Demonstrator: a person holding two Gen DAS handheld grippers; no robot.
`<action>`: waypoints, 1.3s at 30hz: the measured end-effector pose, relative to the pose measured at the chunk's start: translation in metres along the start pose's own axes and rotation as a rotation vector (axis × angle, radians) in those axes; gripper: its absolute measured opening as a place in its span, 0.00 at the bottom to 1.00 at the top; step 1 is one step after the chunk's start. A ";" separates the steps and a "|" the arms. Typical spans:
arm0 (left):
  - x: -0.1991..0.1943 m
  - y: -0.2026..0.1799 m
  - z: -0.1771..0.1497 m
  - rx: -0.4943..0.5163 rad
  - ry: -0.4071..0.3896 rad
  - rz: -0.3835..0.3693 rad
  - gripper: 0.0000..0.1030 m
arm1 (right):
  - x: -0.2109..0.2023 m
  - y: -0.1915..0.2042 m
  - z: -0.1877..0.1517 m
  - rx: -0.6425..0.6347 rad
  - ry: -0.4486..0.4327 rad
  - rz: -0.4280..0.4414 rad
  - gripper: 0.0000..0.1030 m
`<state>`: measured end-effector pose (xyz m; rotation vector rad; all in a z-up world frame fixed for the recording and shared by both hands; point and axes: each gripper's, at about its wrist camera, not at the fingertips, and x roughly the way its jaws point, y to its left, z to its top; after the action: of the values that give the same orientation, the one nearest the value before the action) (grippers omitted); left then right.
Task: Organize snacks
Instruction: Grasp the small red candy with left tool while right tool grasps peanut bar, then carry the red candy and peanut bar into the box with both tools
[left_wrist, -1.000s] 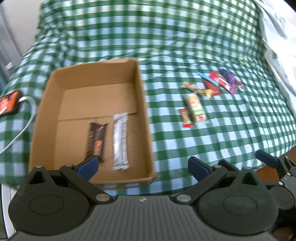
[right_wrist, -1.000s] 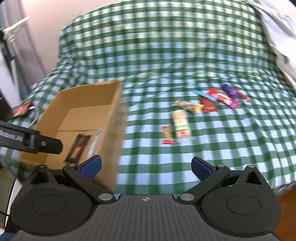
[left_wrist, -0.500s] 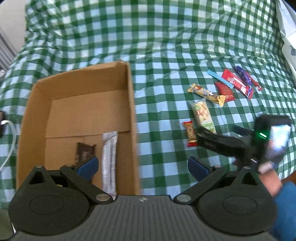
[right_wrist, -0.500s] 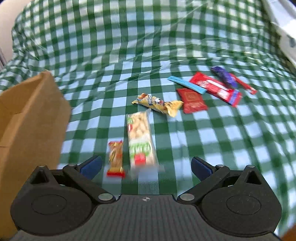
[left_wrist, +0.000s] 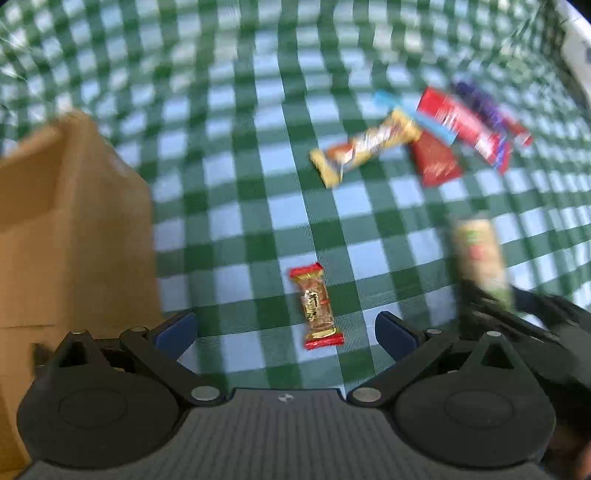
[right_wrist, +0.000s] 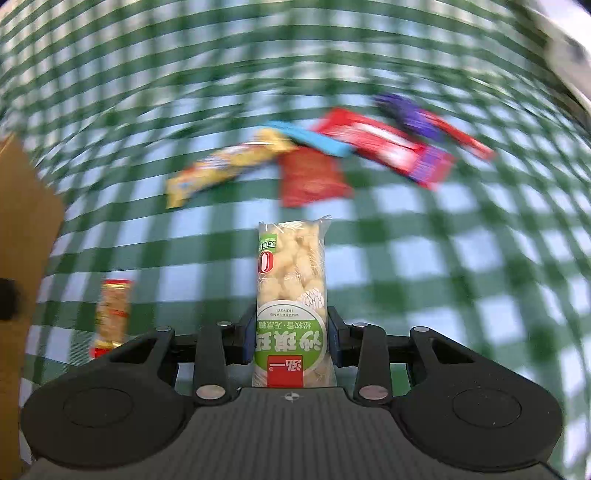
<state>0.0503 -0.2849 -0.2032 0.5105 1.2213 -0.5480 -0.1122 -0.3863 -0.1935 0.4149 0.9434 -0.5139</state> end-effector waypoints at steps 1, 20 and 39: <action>0.016 -0.004 0.003 -0.001 0.029 -0.001 1.00 | -0.001 -0.006 -0.003 0.011 0.007 -0.011 0.38; -0.026 0.008 -0.021 -0.031 -0.103 -0.136 0.17 | -0.031 0.013 -0.009 -0.013 -0.069 -0.051 0.37; -0.223 0.191 -0.200 -0.263 -0.327 -0.089 0.17 | -0.227 0.205 -0.074 -0.238 -0.120 0.302 0.37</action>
<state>-0.0276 0.0142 -0.0282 0.1362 0.9863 -0.5139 -0.1511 -0.1278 -0.0183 0.3005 0.7973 -0.1470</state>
